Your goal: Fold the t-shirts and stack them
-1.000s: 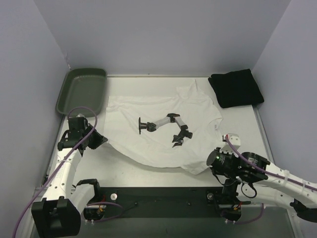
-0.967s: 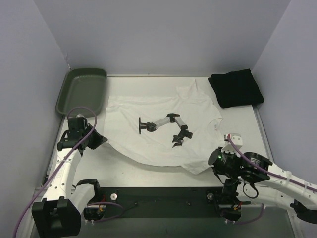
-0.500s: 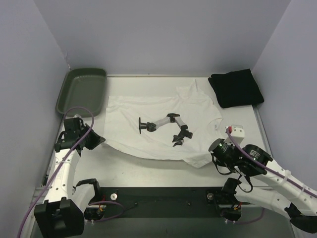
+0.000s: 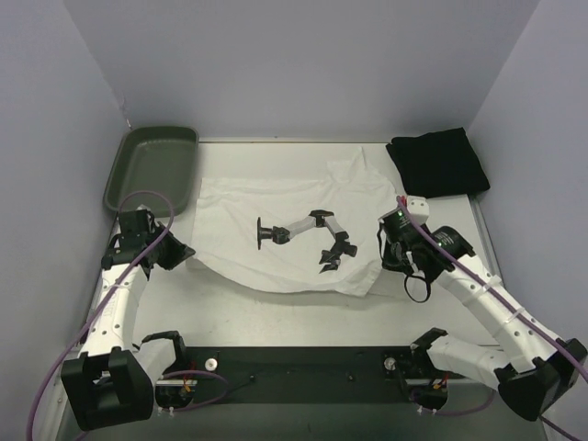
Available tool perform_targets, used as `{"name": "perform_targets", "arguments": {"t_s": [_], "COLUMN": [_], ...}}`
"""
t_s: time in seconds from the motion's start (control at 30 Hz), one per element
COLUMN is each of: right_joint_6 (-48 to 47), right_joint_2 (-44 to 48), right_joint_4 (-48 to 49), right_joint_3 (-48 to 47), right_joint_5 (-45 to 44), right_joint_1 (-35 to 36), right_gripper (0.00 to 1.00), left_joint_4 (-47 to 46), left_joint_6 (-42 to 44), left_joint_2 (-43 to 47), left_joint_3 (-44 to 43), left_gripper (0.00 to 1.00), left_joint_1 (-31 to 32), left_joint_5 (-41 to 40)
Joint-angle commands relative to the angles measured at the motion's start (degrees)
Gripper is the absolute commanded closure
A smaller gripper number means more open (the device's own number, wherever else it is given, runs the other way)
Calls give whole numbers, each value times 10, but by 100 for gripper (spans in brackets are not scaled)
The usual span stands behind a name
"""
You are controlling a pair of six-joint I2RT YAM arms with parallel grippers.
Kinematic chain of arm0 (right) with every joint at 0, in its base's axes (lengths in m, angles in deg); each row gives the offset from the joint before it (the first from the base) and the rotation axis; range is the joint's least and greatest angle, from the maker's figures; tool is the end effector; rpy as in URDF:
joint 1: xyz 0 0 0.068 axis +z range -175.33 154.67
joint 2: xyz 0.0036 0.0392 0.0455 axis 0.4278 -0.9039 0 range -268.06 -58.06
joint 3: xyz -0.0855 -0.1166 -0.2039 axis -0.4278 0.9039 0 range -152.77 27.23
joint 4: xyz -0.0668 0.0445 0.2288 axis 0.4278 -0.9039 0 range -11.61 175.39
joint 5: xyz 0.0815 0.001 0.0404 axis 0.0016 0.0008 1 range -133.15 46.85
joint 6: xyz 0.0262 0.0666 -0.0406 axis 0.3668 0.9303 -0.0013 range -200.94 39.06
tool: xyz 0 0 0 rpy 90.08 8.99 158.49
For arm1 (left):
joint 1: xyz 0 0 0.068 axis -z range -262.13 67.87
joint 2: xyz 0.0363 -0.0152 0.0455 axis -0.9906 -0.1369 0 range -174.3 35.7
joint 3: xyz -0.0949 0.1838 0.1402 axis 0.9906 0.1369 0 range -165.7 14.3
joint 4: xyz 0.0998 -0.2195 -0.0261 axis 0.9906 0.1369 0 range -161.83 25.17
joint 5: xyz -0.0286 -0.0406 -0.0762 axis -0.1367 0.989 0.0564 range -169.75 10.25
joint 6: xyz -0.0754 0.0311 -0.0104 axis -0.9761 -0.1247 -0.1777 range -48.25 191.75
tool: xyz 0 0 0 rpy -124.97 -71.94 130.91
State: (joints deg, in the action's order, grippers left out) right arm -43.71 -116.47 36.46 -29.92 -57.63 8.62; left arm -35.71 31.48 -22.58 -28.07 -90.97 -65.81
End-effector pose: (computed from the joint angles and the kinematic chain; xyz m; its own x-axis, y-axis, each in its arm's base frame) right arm 0.1858 0.1034 0.2631 -0.7542 0.1985 -0.6260 0.0608 0.9702 0.2344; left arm 0.2147 0.0159 0.2009 -0.5926 -0.7271 -0.3466 -0.5056 0.6707 -0.5426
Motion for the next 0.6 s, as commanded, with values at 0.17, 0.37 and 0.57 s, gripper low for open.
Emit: {"name": "perform_targets", "arguments": {"t_s": [0.17, 0.37, 0.57], "right_joint_6": [-93, -95, -105], "right_joint_2": [-99, -149, -187], "right_joint_4": [63, 83, 95], "right_joint_3": [-102, -152, -179], "right_joint_5": [88, 113, 138], "right_joint_1": [-71, -86, -101], "right_gripper": [100, 100, 100], "left_joint_4": [-39, -40, -54], "left_joint_6": [-5, -6, -16], "left_joint_2": [-9, -12, -35], "left_joint_3": [-15, -16, -21], "left_gripper": [100, 100, 100], "left_joint_1": [-7, -14, -17], "left_joint_5": [-3, -4, -8]}}
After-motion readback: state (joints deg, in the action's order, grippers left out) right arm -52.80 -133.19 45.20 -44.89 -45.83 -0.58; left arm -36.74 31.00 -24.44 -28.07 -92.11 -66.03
